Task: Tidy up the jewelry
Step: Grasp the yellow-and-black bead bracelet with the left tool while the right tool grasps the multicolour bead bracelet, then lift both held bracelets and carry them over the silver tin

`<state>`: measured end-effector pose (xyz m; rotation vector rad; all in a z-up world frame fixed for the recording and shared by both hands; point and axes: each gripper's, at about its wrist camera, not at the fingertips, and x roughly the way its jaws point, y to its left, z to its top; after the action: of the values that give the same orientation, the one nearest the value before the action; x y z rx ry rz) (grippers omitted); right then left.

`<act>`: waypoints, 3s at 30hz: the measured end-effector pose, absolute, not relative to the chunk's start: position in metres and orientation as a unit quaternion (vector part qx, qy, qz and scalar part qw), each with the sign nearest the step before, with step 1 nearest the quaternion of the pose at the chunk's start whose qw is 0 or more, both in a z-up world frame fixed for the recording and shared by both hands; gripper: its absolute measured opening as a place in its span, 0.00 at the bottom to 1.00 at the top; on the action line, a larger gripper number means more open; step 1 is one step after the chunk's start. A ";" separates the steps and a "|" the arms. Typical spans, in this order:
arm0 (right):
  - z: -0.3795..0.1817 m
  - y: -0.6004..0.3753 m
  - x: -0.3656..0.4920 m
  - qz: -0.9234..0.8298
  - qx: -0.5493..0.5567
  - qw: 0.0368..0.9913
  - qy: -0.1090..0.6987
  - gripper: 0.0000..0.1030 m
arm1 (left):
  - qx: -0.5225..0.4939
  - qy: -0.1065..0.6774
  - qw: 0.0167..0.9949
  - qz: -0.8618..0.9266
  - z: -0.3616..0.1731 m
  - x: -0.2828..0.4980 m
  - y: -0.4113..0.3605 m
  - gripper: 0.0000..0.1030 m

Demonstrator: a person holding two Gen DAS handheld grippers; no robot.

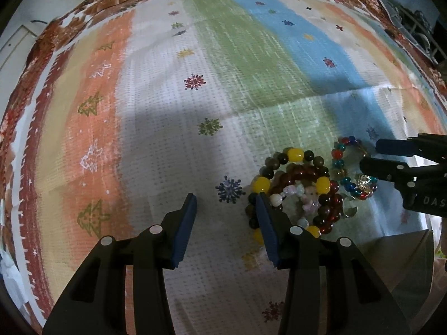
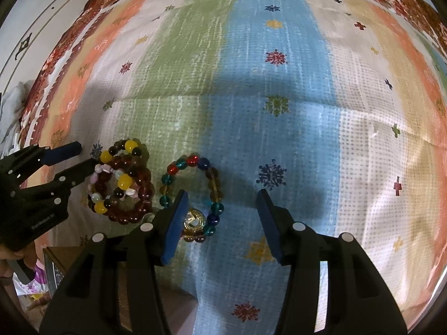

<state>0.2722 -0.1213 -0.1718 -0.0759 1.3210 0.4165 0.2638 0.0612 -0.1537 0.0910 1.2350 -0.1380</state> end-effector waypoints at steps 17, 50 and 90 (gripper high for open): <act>-0.182 -0.115 0.277 0.176 -0.050 0.770 0.612 0.28 | 0.080 0.590 0.801 -0.072 -0.167 0.267 0.051 0.09; -0.094 -0.110 0.243 0.213 -0.060 0.822 0.525 0.11 | -0.030 0.480 0.872 -0.094 -0.058 0.231 0.062 0.09; -0.037 -0.114 0.123 0.265 -0.036 0.836 0.480 0.11 | -0.051 0.419 0.900 -0.109 -0.009 0.107 0.033 0.09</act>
<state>0.1225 -0.1142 -0.0373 -0.0757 1.0152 0.5606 0.1067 0.0328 -0.0088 -0.1065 0.8661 -0.2264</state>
